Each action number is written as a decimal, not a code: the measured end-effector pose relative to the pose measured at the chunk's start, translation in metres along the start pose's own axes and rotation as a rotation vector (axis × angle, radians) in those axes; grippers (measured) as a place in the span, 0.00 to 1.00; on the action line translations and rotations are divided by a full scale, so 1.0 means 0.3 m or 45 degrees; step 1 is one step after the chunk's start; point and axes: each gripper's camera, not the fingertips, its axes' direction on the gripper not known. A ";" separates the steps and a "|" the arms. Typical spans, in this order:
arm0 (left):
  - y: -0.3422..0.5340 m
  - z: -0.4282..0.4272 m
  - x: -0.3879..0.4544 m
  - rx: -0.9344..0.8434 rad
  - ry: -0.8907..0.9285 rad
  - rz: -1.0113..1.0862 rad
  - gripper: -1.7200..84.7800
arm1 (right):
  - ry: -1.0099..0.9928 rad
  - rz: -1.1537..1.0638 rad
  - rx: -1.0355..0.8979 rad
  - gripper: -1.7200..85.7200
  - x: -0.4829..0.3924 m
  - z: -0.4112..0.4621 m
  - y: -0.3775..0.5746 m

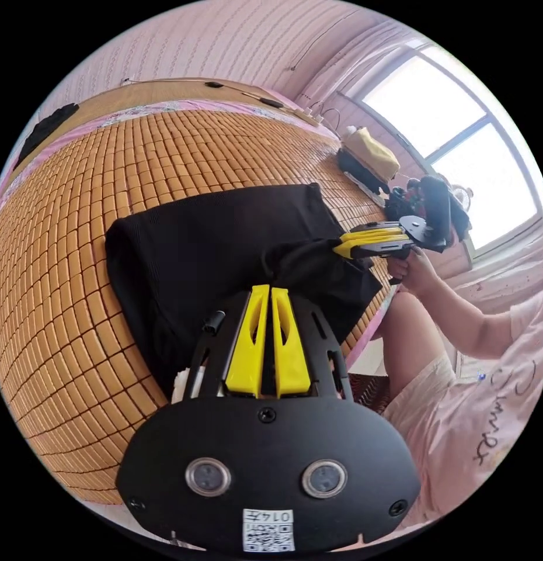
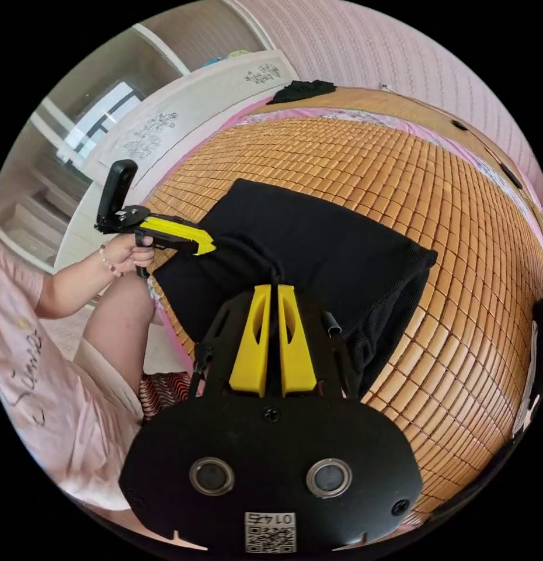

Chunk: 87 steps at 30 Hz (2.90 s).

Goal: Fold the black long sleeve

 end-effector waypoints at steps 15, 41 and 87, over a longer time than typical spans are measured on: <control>0.146 -0.004 0.432 -0.080 -0.137 0.170 0.01 | 0.148 -0.285 -0.281 0.02 -0.300 0.097 -0.041; 0.228 0.177 0.798 -0.019 -0.273 0.324 0.03 | 0.222 0.000 -0.359 0.02 0.031 0.154 -0.402; 0.380 0.207 1.144 0.144 0.037 0.675 0.07 | -0.267 0.969 0.578 0.04 0.683 -0.698 1.041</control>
